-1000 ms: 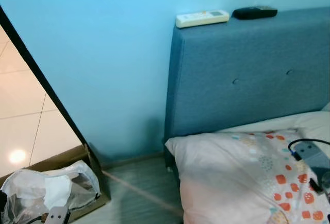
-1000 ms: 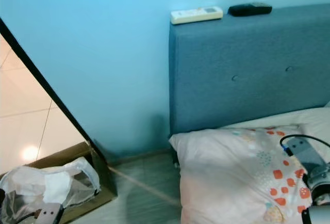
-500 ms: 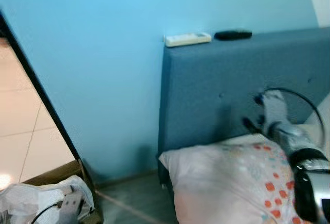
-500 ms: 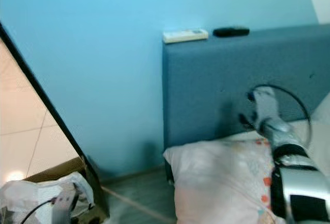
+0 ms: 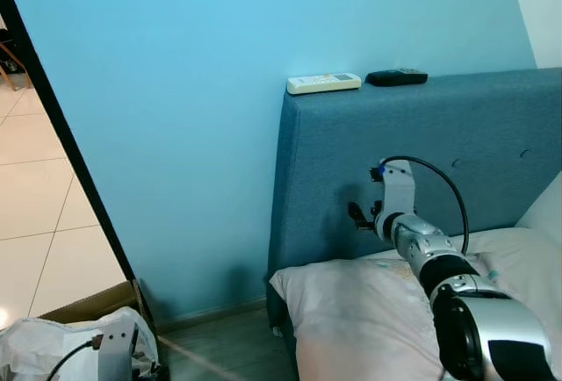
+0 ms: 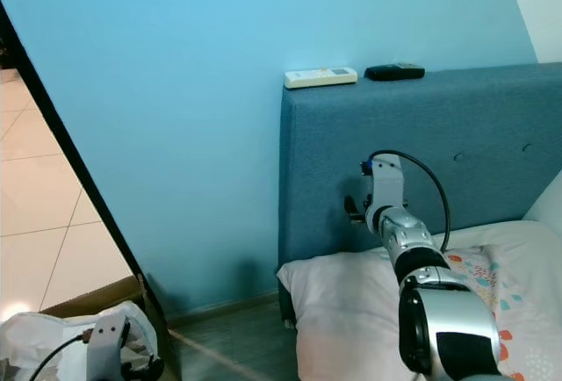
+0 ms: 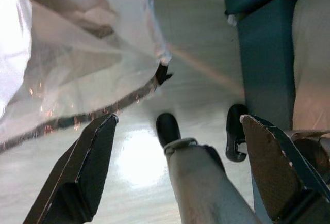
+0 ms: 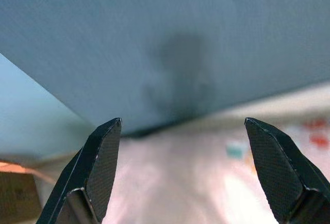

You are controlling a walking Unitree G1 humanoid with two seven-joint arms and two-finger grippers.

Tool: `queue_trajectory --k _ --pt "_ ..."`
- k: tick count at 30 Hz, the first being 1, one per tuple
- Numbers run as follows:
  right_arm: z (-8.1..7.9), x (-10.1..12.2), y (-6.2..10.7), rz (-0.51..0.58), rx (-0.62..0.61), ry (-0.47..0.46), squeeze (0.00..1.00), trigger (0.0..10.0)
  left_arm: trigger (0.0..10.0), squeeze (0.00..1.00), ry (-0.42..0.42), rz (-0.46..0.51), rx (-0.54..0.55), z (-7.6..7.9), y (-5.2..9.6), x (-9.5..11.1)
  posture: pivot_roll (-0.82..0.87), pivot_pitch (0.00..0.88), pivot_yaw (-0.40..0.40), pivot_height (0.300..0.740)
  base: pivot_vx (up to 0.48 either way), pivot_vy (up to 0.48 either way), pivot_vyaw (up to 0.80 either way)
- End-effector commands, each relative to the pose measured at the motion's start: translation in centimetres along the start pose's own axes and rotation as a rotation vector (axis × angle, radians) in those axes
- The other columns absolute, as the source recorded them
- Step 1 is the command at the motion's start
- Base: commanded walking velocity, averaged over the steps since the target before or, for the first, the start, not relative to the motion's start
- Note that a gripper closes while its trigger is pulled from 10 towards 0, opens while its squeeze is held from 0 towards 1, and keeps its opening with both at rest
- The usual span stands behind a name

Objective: Clean up the room

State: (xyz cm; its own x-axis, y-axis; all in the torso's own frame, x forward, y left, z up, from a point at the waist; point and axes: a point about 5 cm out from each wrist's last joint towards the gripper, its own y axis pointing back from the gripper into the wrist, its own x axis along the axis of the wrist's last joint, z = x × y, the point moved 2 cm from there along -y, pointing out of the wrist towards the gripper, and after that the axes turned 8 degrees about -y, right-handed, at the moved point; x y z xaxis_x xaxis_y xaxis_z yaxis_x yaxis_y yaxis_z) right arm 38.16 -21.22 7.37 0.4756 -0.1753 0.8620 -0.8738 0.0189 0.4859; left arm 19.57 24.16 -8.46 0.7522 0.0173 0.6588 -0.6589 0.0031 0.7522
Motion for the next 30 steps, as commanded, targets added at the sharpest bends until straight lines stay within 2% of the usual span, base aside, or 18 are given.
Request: queue_trajectory --k 1,3,8,12,19,21,22,23,25,26,27,29,30 --pt "0.2 -0.8 0.0 -0.015 -0.013 -0.032 0.00 10.0 10.0 0.00 0.013 -0.033 -0.002 0.3 0.1 -0.9 -0.04 0.000 -0.042 0.695 0.000 0.000 0.00" --pt "0.9 -1.7 0.2 -0.024 -0.036 -0.040 0.00 10.0 10.0 0.00 0.008 -0.061 0.008 0.1 0.3 -1.7 -0.04 0.000 -0.030 0.685 0.000 0.000 0.00" --pt "1.3 -2.1 0.3 -0.032 -0.053 -0.039 0.00 10.0 10.0 0.00 0.004 -0.081 0.015 -0.1 0.5 -2.2 -0.05 0.000 -0.026 0.680 0.000 0.000 0.00" --pt "2.3 -3.5 0.5 -0.065 -0.095 -0.011 0.00 10.0 10.0 0.00 -0.014 -0.130 0.026 -0.2 0.9 -3.5 -0.05 0.000 -0.017 0.665 0.000 0.000 0.00" --pt "2.5 -4.0 0.6 -0.059 -0.085 -0.007 0.00 10.0 10.0 0.00 -0.036 -0.154 0.019 0.1 0.9 -4.0 -0.05 0.000 -0.012 0.650 0.000 0.000 0.00" --pt "1.8 -3.3 0.6 -0.021 0.008 -0.026 0.00 10.0 10.0 0.00 -0.052 -0.169 0.016 0.2 1.0 -4.2 -0.05 0.000 -0.005 0.640 0.000 0.000 0.00" --pt "1.8 -3.3 0.6 -0.021 0.008 -0.026 0.00 10.0 10.0 0.00 -0.052 -0.169 0.016 0.2 1.0 -4.2 -0.05 0.000 -0.005 0.640 0.000 0.000 0.00" --pt "1.3 -3.0 0.6 -0.014 0.067 -0.006 0.00 10.0 10.0 0.00 -0.061 -0.177 0.015 0.2 1.1 -4.5 -0.06 0.000 -0.003 0.635 0.000 0.000 0.00" --pt "1.3 -3.0 0.6 -0.014 0.067 -0.006 0.00 10.0 10.0 0.00 -0.061 -0.177 0.015 0.2 1.1 -4.5 -0.06 0.000 -0.003 0.635 0.000 0.000 0.00" --pt "0.8 -3.1 0.6 -0.020 0.119 0.017 0.00 10.0 10.0 0.00 -0.066 -0.186 0.015 0.1 1.2 -4.8 -0.06 0.000 -0.002 0.630 0.000 0.000 0.00" --pt "0.8 -3.1 0.6 -0.020 0.119 0.017 0.00 10.0 10.0 0.00 -0.066 -0.186 0.015 0.1 1.2 -4.8 -0.06 0.000 -0.002 0.630 0.000 0.000 0.00" --pt "-0.9 -3.7 0.8 -0.054 0.245 0.061 0.00 10.0 10.0 0.00 -0.072 -0.199 0.013 -0.1 1.6 -5.5 -0.06 0.000 -0.003 0.621 0.000 0.000 0.00" --pt "-0.9 -3.7 0.8 -0.054 0.245 0.061 0.00 10.0 10.0 0.00 -0.072 -0.199 0.013 -0.1 1.6 -5.5 -0.06 0.000 -0.003 0.621 0.000 0.000 0.00"
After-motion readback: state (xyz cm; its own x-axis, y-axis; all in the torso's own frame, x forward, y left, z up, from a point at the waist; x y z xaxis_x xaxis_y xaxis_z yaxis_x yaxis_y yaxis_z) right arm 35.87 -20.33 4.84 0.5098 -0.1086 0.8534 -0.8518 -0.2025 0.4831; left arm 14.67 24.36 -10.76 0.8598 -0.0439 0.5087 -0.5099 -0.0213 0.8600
